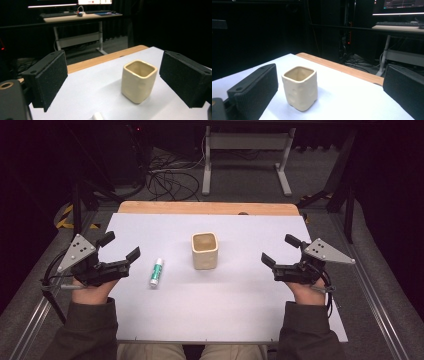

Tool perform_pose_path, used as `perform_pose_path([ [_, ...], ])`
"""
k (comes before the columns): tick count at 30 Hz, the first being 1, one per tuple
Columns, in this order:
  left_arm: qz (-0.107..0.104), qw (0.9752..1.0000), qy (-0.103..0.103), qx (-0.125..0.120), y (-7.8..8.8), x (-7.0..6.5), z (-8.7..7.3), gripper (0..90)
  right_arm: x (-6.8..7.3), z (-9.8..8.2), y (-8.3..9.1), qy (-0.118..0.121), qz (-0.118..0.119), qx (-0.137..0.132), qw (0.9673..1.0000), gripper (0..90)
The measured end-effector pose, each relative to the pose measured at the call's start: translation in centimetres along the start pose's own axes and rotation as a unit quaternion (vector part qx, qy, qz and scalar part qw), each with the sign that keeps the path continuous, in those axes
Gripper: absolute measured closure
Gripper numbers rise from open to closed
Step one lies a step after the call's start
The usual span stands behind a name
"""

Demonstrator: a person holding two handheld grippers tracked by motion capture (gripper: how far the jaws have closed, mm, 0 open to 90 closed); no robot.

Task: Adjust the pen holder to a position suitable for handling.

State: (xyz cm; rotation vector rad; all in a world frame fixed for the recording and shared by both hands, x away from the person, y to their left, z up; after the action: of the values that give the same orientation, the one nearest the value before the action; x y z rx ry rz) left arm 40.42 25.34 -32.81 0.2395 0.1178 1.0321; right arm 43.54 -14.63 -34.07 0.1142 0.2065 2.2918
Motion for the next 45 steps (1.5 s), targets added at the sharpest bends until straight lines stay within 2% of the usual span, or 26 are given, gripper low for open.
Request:
perform_pose_path([
  [3,0.003,1.0000,0.005,0.004,-0.3,0.0,-0.2,10.4,-0.1,0.0,0.1,-0.003,-0.008,0.003,1.0000,0.7],
  [10,0.027,0.9992,0.016,0.023,-1.4,0.2,-1.0,11.8,-0.6,0.0,0.3,-0.007,-0.021,0.005,0.9997,0.9],
  [14,0.027,0.9991,0.018,0.028,-2.1,0.0,-1.4,12.5,-0.7,0.0,0.4,-0.005,-0.026,0.003,0.9996,1.4],
  [22,0.035,0.9977,0.022,0.054,-3.8,-0.2,-2.6,14.0,-0.9,0.1,0.7,-0.008,-0.024,0.000,0.9997,1.5],
  [26,0.043,0.9960,0.036,0.069,-4.7,0.1,-2.9,16.7,-0.9,0.2,0.9,-0.009,-0.024,-0.002,0.9997,1.6],
  [34,0.047,0.9945,0.049,0.080,-5.7,0.1,-3.2,18.3,-1.0,0.1,0.7,-0.010,-0.025,0.002,0.9996,1.6],
  [39,0.049,0.9922,0.060,0.098,-6.5,0.2,-3.9,19.6,-1.1,0.1,0.6,-0.011,-0.025,0.003,0.9996,1.5],
  [40,0.048,0.9909,0.063,0.110,-6.9,0.4,-4.3,20.4,-1.0,0.2,0.5,-0.011,-0.025,0.003,0.9996,1.5],
  [41,0.048,0.9909,0.063,0.110,-6.9,0.4,-4.3,20.4,-1.0,0.2,0.5,-0.011,-0.025,0.003,0.9996,1.5],
  [44,0.051,0.9886,0.067,0.125,-7.4,0.6,-5.0,20.8,-0.9,0.2,0.5,-0.008,-0.025,0.004,0.9997,1.6],
  [45,0.055,0.9869,0.072,0.134,-7.6,0.7,-5.5,21.0,-0.8,0.2,0.5,-0.010,-0.025,0.003,0.9996,1.6],
])
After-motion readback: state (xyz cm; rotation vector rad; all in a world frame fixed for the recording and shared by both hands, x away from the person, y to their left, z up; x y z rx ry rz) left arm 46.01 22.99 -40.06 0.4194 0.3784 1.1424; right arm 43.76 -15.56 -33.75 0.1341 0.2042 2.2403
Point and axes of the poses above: each handheld gripper's, and its own axes: y roughly backward along the jaws, z roughly out of its top, x roughly to its left, the point moved 9 cm from there along -y, roughly forward along the jaws, and after that the axes turned 5 degrees about x, right-handed, at the moved point
